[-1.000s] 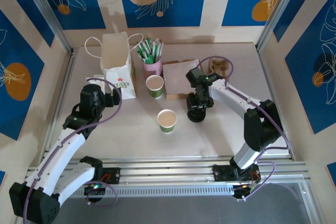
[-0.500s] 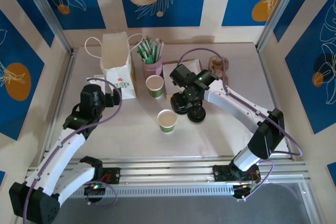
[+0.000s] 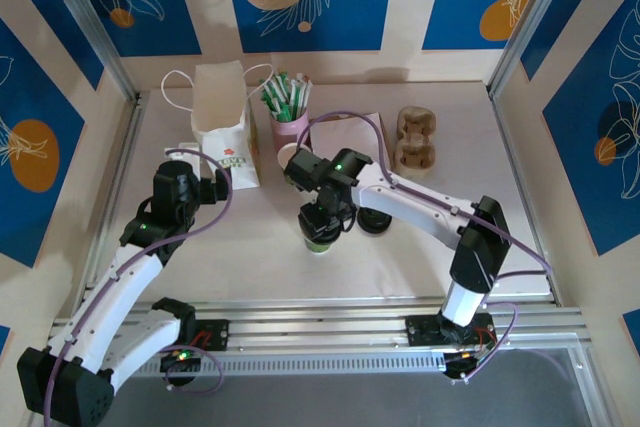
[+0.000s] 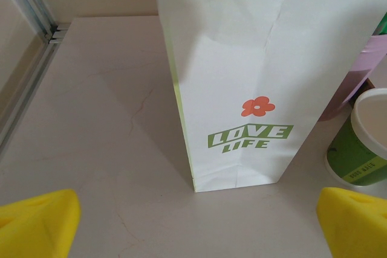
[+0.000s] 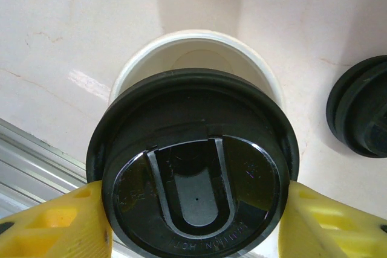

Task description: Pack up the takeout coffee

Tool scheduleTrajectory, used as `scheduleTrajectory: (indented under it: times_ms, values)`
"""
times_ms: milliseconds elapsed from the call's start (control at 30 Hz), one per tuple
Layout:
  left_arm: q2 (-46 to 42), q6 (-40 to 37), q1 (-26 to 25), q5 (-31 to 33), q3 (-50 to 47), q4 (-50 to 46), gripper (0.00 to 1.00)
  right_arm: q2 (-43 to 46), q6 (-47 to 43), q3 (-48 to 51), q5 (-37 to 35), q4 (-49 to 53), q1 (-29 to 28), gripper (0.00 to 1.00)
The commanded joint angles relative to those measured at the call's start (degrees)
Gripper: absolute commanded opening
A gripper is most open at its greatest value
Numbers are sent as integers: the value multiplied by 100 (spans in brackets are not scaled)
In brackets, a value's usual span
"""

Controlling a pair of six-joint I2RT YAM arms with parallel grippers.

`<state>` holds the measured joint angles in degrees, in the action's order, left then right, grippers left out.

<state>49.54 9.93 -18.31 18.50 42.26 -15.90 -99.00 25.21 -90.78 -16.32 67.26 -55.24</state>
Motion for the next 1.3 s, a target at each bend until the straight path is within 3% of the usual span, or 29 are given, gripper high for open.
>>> scheduleTrajectory:
  times_ms: [0,633,733,800,1267]
  values:
    - [-120,-88,-69,1,-25,2,100,-123,76,-311,-45,238,-88,53]
    - [-155,-105,-81,17,-25,11,100,-556,45,-647,-352,361,-124,53]
    - [-172,-112,-81,36,-34,24,100,-341,156,-689,-612,371,-127,53]
    - [-156,-115,-81,21,-42,39,100,-185,164,-631,-383,218,-51,53]
    - [-164,-115,-89,24,-34,-2,100,-312,129,-867,-807,524,-123,54]
